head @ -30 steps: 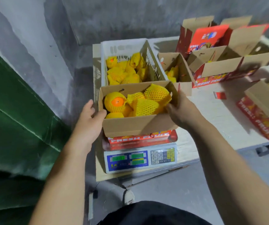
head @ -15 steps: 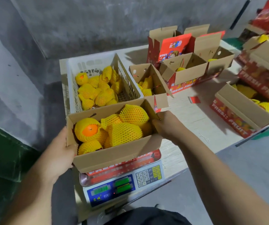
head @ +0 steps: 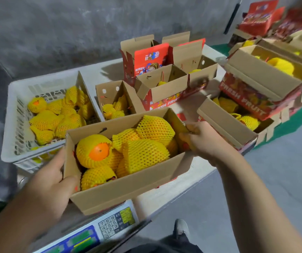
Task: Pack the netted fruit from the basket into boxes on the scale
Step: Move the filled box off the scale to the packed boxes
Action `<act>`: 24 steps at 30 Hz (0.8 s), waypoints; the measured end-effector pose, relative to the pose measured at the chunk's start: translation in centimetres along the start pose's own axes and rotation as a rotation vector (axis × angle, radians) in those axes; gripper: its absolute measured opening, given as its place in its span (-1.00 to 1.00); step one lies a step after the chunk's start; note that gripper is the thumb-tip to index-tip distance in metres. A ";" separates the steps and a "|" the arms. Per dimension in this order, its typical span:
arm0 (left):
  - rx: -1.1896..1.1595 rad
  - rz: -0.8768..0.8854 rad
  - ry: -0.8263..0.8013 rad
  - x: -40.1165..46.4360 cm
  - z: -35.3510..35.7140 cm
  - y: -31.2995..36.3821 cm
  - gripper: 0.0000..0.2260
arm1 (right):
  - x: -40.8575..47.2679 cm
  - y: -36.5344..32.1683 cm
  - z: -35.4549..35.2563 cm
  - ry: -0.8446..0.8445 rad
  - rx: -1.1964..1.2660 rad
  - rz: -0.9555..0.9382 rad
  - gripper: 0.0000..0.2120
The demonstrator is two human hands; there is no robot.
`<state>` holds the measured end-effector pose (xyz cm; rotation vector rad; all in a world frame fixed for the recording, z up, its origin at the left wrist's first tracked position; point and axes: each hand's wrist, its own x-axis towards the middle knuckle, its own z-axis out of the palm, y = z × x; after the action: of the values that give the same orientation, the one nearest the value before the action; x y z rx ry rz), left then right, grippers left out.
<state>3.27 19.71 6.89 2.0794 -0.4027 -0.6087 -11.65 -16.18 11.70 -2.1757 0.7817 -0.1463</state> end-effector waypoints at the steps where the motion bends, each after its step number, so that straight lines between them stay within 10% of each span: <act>1: 0.007 0.000 -0.009 0.5 2.1 1.5 -0.24 | 0.5 1.7 -1.5 0.011 0.018 0.023 -0.71; 13: 0.134 -0.035 -0.292 16.2 23.9 14.1 -0.49 | 9.8 21.7 -12.5 0.070 0.039 0.297 -0.79; 18: 0.382 0.036 0.060 21.6 29.6 15.1 -0.72 | 10.3 24.0 -9.9 0.150 -0.018 0.187 -0.81; 24: -0.010 -0.268 0.544 14.7 40.6 14.0 -0.15 | 13.1 23.7 -10.3 0.277 -0.236 -0.032 -0.56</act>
<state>-8.12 -22.80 -4.41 2.2004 0.1925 -0.1740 -16.23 -42.11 -0.53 -2.4238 0.9588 -0.3959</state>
